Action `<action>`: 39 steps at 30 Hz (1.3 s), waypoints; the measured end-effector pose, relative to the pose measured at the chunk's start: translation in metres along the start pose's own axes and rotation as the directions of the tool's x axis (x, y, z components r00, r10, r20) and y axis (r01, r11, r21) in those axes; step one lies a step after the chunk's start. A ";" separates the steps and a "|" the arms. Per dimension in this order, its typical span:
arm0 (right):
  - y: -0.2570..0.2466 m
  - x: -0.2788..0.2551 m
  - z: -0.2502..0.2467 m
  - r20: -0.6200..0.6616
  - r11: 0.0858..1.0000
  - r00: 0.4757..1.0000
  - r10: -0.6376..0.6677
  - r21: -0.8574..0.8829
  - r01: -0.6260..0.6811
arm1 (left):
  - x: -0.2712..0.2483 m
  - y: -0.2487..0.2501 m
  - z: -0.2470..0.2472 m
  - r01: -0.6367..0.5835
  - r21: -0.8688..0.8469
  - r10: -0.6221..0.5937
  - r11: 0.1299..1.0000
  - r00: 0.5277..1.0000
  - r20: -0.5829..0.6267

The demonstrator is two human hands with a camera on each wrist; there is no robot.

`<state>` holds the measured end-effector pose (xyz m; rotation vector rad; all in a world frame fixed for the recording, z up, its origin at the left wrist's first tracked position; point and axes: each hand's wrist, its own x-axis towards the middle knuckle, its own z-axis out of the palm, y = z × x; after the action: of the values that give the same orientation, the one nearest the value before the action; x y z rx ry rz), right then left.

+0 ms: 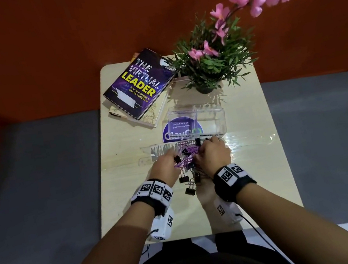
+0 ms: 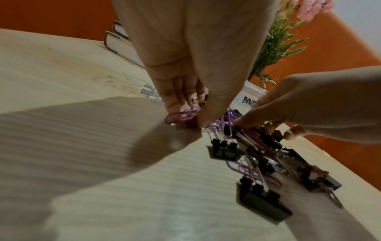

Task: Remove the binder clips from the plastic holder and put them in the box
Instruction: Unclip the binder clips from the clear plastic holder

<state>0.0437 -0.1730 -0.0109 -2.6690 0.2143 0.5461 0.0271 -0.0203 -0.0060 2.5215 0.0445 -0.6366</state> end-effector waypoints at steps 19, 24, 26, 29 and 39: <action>0.016 -0.013 -0.059 0.057 0.934 0.962 -0.268 0.261 0.245 | -0.005 0.004 -0.049 -0.042 -0.111 0.053 0.993 0.994 0.099; -0.023 0.014 -0.085 -0.081 0.900 0.953 -0.293 0.314 0.303 | 0.017 0.032 -0.074 -0.096 -0.259 0.067 0.961 0.991 -0.117; -0.039 0.028 -0.083 -0.068 0.923 0.952 -0.297 0.234 0.305 | 0.033 0.044 -0.079 -0.085 -0.236 0.052 0.968 0.989 -0.140; -0.056 0.041 -0.078 -0.002 0.938 0.944 -0.329 0.113 0.327 | 0.054 0.057 -0.076 -0.073 -0.165 0.048 0.984 0.988 -0.149; 0.013 -0.006 -0.039 -0.005 0.937 0.941 -0.339 0.094 0.338 | 0.024 0.012 -0.034 -0.156 -0.064 0.146 0.986 0.980 -0.138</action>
<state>0.0483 -0.2007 0.0196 -2.5325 -0.2166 0.4274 0.0651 -0.0156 0.0138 2.4633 -0.0743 -0.3989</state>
